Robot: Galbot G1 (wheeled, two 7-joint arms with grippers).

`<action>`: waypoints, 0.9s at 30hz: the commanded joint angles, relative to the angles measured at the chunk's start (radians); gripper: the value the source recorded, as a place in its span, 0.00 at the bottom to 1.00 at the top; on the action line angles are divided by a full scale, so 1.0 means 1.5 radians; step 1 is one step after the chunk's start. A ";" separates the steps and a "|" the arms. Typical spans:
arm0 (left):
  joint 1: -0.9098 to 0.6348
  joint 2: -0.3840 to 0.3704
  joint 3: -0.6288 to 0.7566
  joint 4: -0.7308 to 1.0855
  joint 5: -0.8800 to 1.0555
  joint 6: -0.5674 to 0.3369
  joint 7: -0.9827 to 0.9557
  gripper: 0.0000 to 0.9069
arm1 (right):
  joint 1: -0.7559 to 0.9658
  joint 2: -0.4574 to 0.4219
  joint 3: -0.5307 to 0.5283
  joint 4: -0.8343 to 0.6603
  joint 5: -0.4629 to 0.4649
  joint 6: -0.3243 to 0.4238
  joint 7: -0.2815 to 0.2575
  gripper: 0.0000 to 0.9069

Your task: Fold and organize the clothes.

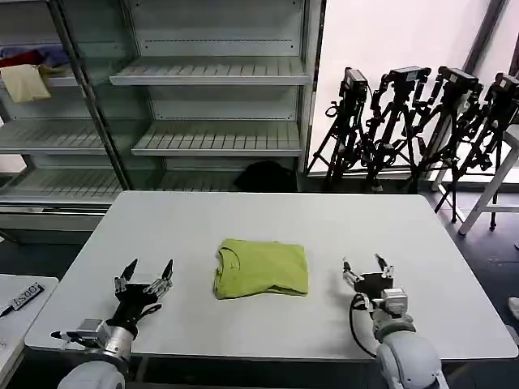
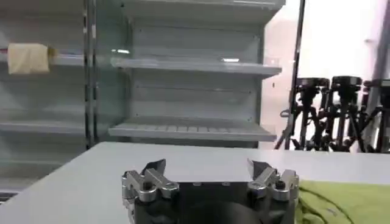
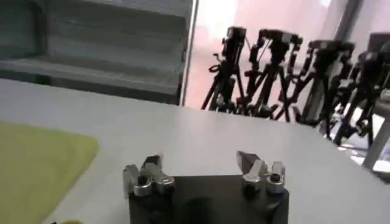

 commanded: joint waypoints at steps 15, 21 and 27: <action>0.024 0.005 0.016 0.005 -0.067 -0.063 0.010 1.00 | -0.116 -0.041 0.071 0.068 -0.052 0.053 -0.052 1.00; 0.021 0.007 0.006 -0.024 -0.066 -0.045 0.009 1.00 | -0.145 -0.040 0.068 0.091 -0.007 0.061 -0.058 1.00; 0.023 0.015 -0.021 -0.025 -0.066 -0.041 0.009 1.00 | -0.173 -0.040 0.067 0.123 0.023 0.066 -0.054 1.00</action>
